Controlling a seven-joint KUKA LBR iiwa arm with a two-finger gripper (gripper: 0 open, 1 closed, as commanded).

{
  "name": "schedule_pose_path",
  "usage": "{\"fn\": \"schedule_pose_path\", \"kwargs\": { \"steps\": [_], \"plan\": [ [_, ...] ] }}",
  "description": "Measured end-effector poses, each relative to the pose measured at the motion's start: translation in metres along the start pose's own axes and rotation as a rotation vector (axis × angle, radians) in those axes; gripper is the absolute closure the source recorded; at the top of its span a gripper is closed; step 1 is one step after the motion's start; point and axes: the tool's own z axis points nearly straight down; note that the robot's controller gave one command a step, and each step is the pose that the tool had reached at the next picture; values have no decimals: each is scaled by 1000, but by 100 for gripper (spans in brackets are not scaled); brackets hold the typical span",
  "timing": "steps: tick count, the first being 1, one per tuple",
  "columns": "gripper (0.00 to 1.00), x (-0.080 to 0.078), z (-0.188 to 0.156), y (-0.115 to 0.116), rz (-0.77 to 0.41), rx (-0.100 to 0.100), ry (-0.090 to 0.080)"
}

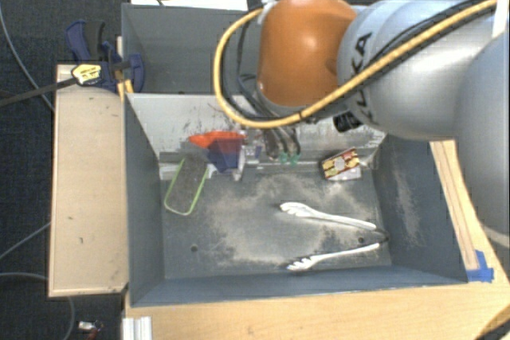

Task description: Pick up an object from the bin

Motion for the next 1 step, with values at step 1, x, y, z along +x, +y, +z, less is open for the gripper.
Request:
{"fn": "schedule_pose_path", "kwargs": {
  "steps": [1],
  "plan": [
    [100,0,0,0,0,0,0]
  ]
}}
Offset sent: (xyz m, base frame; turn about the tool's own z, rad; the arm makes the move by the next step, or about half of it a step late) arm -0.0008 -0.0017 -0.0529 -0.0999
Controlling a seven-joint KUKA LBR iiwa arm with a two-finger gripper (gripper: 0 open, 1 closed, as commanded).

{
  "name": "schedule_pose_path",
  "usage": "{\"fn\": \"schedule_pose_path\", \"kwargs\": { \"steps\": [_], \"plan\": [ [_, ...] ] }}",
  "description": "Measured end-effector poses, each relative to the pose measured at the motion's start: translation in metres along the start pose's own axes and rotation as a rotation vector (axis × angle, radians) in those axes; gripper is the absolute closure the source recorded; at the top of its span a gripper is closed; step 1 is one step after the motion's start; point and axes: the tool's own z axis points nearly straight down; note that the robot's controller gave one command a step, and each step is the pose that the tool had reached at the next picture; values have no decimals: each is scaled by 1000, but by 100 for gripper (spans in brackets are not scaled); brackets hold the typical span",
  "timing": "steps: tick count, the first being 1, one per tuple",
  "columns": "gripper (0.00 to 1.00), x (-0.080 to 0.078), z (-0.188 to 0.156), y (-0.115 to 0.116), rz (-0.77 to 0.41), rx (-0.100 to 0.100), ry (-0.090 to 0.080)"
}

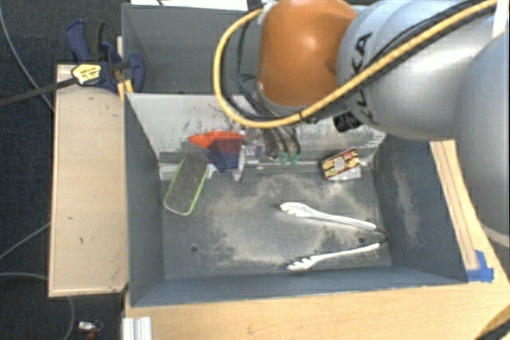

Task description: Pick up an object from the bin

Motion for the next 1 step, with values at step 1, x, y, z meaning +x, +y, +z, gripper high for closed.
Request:
{"fn": "schedule_pose_path", "kwargs": {
  "steps": [1],
  "plan": [
    [100,0,34,-1,-66,-1,-4]
  ]
}}
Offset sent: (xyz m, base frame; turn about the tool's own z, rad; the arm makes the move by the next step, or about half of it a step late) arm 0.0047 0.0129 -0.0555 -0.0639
